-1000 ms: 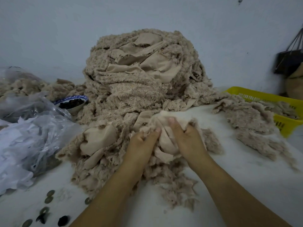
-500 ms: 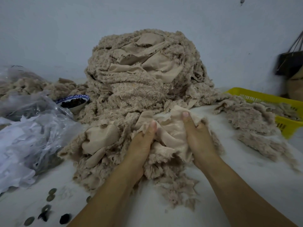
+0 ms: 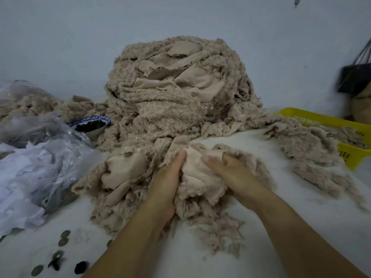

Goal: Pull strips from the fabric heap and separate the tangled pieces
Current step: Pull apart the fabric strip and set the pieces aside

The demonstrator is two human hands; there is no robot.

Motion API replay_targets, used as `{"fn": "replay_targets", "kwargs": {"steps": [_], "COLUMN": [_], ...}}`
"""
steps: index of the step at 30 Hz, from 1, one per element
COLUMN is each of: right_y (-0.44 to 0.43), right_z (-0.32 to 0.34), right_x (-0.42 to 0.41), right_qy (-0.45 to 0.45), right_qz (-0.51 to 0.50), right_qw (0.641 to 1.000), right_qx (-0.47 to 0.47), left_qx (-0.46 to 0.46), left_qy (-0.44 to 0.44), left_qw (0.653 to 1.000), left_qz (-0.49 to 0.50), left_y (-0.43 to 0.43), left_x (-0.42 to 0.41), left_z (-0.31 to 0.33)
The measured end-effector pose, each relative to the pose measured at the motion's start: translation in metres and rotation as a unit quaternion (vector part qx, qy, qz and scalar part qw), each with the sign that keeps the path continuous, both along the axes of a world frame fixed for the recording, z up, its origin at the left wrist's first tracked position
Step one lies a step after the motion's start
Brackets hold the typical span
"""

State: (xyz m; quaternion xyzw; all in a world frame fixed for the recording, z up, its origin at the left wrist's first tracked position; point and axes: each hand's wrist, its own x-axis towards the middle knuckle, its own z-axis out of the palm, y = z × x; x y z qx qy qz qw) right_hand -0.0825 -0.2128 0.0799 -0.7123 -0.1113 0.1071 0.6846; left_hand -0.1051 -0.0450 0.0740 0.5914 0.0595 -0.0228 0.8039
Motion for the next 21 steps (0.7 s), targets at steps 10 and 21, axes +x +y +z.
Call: {"fn": "replay_targets", "kwargs": {"steps": [10,21], "right_y": [-0.004,0.016], "right_z": [0.003,0.0], "right_x": [0.01,-0.006], "right_qy": [0.024,-0.012], "right_qz": [-0.086,-0.103], "right_qw": [0.983,0.994], "right_qx": [0.162,0.023], "left_qx": [-0.163,0.161], "left_qy": [-0.052,-0.135], "left_qw": [0.985,0.977], "left_qz": [-0.008,-0.039], "left_y": [-0.006,-0.004], "left_x": [0.008,0.002], "left_z": [0.003,-0.005]}}
